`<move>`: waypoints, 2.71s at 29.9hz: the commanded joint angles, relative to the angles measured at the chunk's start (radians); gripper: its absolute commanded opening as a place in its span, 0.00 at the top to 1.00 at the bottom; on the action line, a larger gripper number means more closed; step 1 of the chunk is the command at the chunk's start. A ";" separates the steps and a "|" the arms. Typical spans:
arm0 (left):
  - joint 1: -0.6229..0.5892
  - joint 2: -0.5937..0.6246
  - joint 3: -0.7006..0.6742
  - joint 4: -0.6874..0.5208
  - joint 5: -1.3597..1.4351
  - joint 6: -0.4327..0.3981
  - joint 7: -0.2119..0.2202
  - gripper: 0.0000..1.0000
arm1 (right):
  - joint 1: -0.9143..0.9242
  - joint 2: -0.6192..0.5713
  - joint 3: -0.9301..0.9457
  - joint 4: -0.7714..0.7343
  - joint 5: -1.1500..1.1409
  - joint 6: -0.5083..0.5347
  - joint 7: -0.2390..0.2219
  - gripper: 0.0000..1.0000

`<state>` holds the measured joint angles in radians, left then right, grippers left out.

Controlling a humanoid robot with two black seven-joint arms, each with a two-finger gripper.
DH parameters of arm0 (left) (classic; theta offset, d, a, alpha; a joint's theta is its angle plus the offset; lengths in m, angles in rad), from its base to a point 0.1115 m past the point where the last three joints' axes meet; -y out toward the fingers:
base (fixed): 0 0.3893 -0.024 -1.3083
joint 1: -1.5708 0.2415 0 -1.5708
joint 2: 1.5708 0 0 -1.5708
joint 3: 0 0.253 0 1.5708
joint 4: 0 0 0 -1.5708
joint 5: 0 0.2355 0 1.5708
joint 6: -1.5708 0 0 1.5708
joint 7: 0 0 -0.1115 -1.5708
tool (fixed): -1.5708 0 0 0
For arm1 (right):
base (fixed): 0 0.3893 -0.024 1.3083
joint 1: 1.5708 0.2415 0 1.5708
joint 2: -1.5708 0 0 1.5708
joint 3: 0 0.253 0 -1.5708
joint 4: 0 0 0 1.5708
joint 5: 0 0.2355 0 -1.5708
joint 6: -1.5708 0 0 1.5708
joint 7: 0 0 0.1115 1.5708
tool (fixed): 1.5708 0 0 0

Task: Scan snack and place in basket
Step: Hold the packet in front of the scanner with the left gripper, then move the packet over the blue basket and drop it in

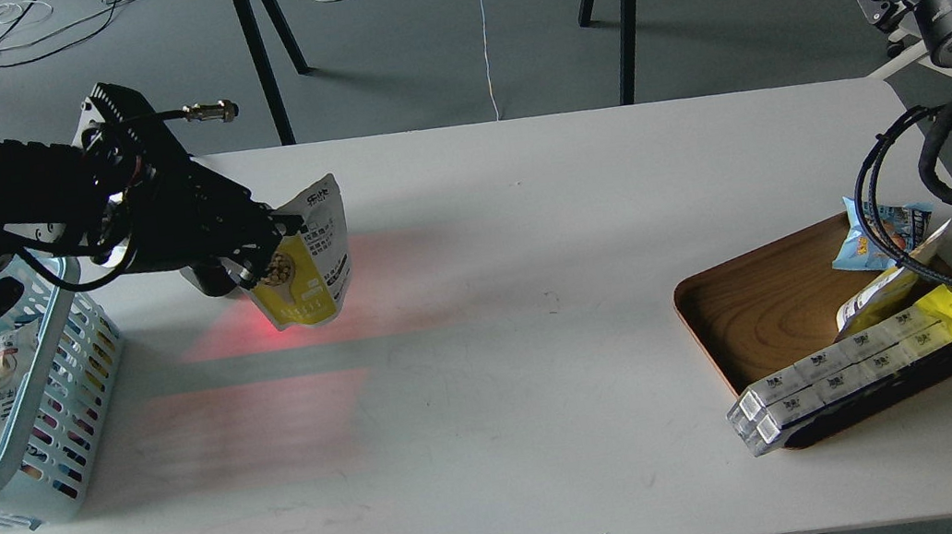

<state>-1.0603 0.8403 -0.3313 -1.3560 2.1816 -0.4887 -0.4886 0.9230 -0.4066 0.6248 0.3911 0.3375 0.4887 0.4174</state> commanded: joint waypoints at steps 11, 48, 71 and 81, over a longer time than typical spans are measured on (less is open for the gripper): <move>-0.043 0.002 0.005 -0.021 0.000 0.000 0.000 1.00 | -0.003 -0.001 0.013 -0.003 -0.002 0.000 0.000 0.01; -0.058 0.022 0.054 -0.025 0.000 0.000 0.000 1.00 | -0.010 -0.046 0.021 -0.002 0.000 0.000 0.001 0.01; -0.079 0.163 0.006 -0.087 0.000 0.000 0.000 1.00 | -0.016 -0.093 0.036 0.032 0.002 0.000 0.001 0.01; -0.075 0.416 -0.115 -0.121 0.000 0.059 0.000 1.00 | -0.020 -0.077 0.038 0.032 0.002 0.000 0.001 0.01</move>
<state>-1.1388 1.1659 -0.4166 -1.4794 2.1816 -0.4681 -0.4888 0.9040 -0.4856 0.6627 0.4234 0.3391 0.4887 0.4188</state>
